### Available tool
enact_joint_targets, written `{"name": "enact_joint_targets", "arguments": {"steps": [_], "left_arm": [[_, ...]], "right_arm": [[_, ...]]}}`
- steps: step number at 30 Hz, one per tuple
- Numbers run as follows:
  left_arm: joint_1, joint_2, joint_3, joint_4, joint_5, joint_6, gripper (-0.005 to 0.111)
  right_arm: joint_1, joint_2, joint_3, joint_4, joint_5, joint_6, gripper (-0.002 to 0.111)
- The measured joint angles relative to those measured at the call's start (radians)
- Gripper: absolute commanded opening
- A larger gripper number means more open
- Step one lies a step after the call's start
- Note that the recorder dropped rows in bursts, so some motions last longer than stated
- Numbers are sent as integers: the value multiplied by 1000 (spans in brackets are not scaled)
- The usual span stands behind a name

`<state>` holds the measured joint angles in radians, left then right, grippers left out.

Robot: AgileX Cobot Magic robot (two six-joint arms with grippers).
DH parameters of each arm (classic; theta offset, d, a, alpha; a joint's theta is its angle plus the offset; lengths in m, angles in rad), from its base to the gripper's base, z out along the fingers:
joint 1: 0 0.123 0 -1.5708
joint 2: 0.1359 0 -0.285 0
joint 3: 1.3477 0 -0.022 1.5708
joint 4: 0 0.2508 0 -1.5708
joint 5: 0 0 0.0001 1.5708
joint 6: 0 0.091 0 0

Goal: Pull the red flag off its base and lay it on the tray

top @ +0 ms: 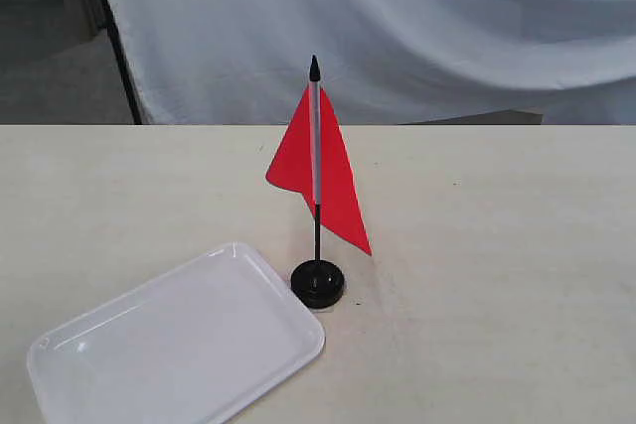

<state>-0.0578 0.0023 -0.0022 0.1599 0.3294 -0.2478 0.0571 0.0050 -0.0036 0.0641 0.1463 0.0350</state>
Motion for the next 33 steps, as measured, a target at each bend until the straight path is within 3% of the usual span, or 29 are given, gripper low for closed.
{"name": "enact_joint_targets", "arguments": {"steps": [16, 22, 28, 33], "left_arm": [[0, 0, 0, 0, 0, 0, 0], [0, 0, 0, 0, 0, 0, 0], [0, 0, 0, 0, 0, 0, 0], [0, 0, 0, 0, 0, 0, 0]], "right_arm": [[0, 0, 0, 0, -35, 0, -1], [0, 0, 0, 0, -202, 0, -1], [0, 0, 0, 0, -505, 0, -1], [0, 0, 0, 0, -615, 5, -1]]}}
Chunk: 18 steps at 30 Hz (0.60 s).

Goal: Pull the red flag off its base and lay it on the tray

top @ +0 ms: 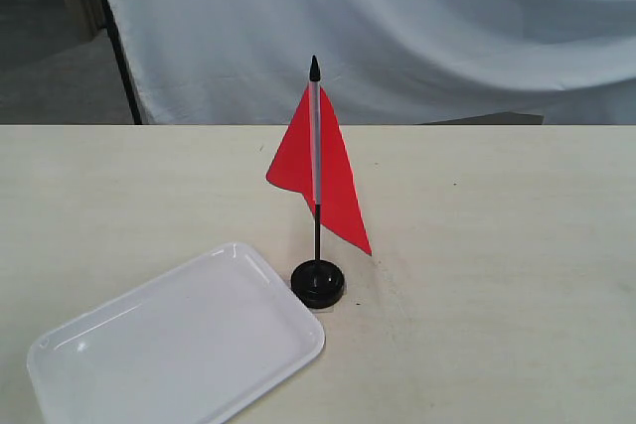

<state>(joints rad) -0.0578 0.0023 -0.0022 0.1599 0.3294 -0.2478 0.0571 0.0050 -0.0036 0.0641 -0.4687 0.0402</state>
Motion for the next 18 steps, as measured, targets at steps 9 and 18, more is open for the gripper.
{"name": "enact_joint_targets", "arguments": {"steps": [9, 18], "left_arm": [[0, 0, 0, 0, 0, 0, 0], [0, 0, 0, 0, 0, 0, 0]], "right_arm": [[0, 20, 1, -10, -181, 332, -1], [0, 528, -103, -208, -393, 354, -1]]}}
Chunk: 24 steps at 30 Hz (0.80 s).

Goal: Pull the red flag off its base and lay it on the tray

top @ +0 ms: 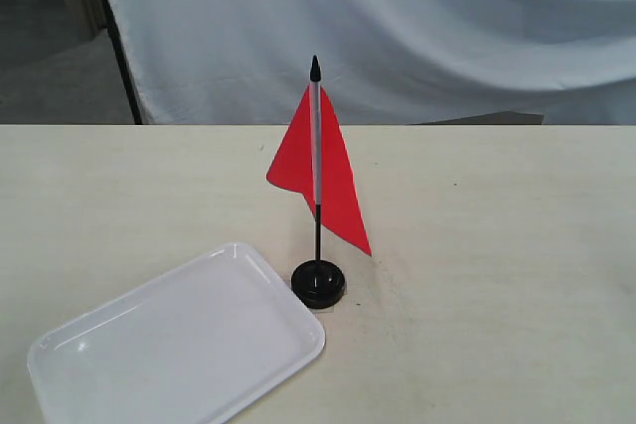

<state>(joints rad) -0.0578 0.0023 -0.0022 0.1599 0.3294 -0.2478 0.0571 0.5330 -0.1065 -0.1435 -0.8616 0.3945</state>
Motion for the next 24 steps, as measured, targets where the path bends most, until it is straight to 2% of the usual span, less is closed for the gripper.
{"name": "enact_joint_targets", "arguments": {"steps": [8, 11, 15, 19, 24], "left_arm": [[0, 0, 0, 0, 0, 0, 0], [0, 0, 0, 0, 0, 0, 0], [0, 0, 0, 0, 0, 0, 0], [0, 0, 0, 0, 0, 0, 0], [0, 0, 0, 0, 0, 0, 0]], "right_arm": [[0, 649, -107, -280, -287, -36, -1], [0, 893, -154, -410, -322, -79, -1], [8, 1149, -222, -494, -337, -107, -1], [10, 1276, -281, -517, -337, -105, -1], [13, 1293, -292, -550, -340, -101, -1]]}}
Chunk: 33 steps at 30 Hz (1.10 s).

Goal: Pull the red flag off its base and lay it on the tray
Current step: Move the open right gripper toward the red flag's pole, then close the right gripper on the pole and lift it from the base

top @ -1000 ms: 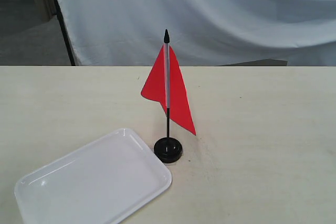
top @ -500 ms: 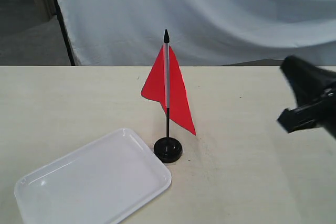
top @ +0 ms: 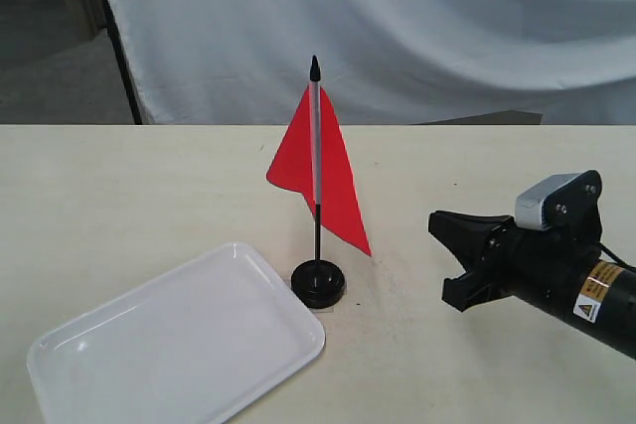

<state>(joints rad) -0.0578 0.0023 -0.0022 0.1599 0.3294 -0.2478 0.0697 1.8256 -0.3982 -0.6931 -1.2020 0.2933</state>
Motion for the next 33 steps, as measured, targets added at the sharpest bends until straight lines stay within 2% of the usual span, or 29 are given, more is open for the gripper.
{"name": "enact_joint_targets", "arguments": {"steps": [4, 7, 8, 12, 13, 23, 27, 30, 33], "left_arm": [[0, 0, 0, 0, 0, 0, 0], [0, 0, 0, 0, 0, 0, 0], [0, 0, 0, 0, 0, 0, 0], [0, 0, 0, 0, 0, 0, 0], [0, 0, 0, 0, 0, 0, 0], [0, 0, 0, 0, 0, 0, 0], [0, 0, 0, 0, 0, 0, 0], [0, 0, 0, 0, 0, 0, 0], [0, 0, 0, 0, 0, 0, 0]], "right_arm": [[1, 0, 0, -4, 0, 6, 5], [1, 0, 0, -4, 0, 14, 25], [1, 0, 0, -4, 0, 14, 37], [1, 0, 0, -4, 0, 17, 101], [1, 0, 0, -4, 0, 17, 104], [24, 1, -39, -100, 0, 14, 105], [123, 2, -93, -107, 4, -5, 105], [236, 2, -185, -40, 136, -36, 105], [291, 7, -263, 44, 238, -39, 105]]}}
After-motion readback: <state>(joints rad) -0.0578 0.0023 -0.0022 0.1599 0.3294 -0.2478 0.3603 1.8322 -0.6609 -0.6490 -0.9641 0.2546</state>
